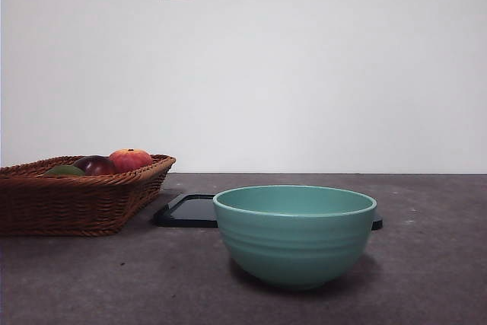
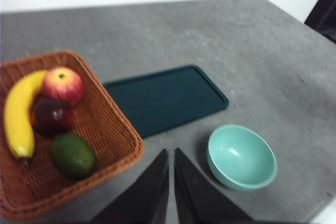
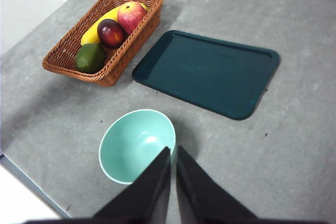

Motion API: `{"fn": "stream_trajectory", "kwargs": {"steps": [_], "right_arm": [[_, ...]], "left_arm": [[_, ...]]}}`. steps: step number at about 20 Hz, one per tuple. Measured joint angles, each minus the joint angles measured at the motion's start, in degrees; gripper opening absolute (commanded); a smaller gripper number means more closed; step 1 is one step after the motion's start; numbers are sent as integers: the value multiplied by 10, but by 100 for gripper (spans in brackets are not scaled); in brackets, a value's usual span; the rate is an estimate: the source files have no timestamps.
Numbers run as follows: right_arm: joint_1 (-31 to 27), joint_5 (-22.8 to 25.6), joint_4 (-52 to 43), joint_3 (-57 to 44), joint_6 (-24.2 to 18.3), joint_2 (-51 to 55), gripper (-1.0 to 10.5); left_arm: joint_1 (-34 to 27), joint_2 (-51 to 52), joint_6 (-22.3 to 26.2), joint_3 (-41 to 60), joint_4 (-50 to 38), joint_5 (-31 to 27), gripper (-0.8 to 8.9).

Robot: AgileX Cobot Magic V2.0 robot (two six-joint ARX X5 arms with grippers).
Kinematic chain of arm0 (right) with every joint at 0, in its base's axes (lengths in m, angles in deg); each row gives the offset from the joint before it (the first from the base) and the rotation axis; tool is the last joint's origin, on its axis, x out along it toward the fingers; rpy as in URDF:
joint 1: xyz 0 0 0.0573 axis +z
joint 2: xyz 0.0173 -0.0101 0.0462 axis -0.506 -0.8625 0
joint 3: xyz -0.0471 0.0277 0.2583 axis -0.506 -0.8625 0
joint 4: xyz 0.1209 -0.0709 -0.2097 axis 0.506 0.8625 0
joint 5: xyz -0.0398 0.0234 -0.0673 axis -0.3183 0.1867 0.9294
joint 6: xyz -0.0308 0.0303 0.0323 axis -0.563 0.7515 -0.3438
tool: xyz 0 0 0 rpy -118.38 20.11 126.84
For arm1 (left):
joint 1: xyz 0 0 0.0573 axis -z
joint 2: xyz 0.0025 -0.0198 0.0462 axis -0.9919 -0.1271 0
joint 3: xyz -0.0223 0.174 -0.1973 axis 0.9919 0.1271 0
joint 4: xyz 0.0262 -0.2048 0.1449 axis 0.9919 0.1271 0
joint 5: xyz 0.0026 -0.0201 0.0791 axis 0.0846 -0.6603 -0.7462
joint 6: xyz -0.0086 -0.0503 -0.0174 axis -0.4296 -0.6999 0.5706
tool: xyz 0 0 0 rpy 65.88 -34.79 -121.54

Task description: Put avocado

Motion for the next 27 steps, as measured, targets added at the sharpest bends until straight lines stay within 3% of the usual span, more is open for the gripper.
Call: {"fn": "stream_trajectory", "kwargs": {"steps": [2, 3, 5, 6, 7, 16, 18, 21, 27], "right_arm": [[0, 0, 0, 0, -8, 0, 38], [0, 0, 0, 0, -13, 0, 149], [0, 0, 0, 0, -18, 0, 472], [0, 0, 0, 0, -18, 0, 549], [0, 0, 0, 0, -18, 0, 556], [0, 0, 0, 0, -18, 0, 555], [0, 0, 0, 0, -18, 0, 555], [0, 0, 0, 0, -18, 0, 555], [0, 0, 0, 0, -18, 0, 555]], "left_arm": [[0, 0, 1, 0, 10, 22, 76], [0, 0, 1, 0, 15, 31, 174], [0, 0, 2, 0, 21, 39, 467], [0, 0, 2, 0, 22, 41, 587], [0, 0, 2, 0, 23, 45, 627], [0, -1, 4, 0, 23, 48, 623], [0, -14, -6, 0, 24, 22, 624], [0, -74, -41, -1, 28, -40, 624], [0, -292, -80, -12, 29, -91, 611]]}}
